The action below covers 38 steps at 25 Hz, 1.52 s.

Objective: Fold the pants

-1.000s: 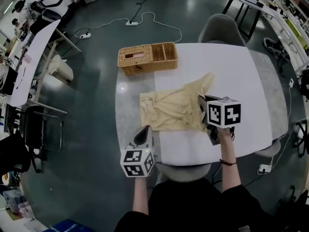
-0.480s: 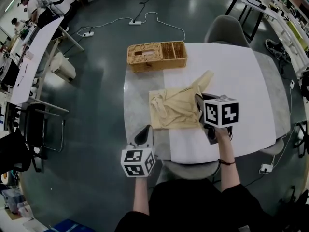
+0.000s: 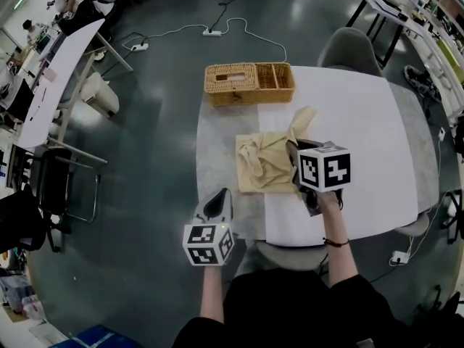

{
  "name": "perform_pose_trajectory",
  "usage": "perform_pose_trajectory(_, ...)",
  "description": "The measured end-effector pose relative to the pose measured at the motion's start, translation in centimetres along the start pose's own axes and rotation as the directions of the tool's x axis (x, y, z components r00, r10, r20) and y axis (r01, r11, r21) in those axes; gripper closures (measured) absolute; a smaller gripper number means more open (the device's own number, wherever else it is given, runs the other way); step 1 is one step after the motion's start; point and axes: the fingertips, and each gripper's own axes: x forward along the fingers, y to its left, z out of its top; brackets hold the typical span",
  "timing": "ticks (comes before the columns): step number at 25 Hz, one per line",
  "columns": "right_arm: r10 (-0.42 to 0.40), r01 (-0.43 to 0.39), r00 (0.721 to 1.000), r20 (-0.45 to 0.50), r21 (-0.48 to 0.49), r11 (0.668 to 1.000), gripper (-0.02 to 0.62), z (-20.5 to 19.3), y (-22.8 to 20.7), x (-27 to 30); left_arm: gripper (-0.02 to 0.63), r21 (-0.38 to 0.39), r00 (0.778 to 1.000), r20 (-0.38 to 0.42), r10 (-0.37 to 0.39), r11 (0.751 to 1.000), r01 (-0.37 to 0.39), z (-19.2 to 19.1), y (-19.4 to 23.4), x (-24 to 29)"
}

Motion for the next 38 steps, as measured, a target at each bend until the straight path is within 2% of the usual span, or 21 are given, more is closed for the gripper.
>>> perform_pose_trajectory(15,0.02,-0.025,0.998,-0.064,-0.084,0.996,0.565,-0.7,4.6,5.8,0.598,-0.036,1.0,-0.02,0.023,0.999,-0.024,-1.5,3.1,-0.7)
perform_pose_trajectory(29,-0.059,0.033,0.983,-0.173,-0.149,0.988,0.565,-3.2,6.4,10.9,0.598,-0.077,0.998,-0.034,0.054,0.995,-0.056,-2.5,4.8,-1.1)
perform_pose_trajectory(38,-0.099,0.076,0.982,-0.164,-0.141,0.987,0.563,-3.7,6.8,12.5,0.598,-0.101,0.996,-0.043,0.072,0.992,-0.076,-3.4,5.6,-1.4)
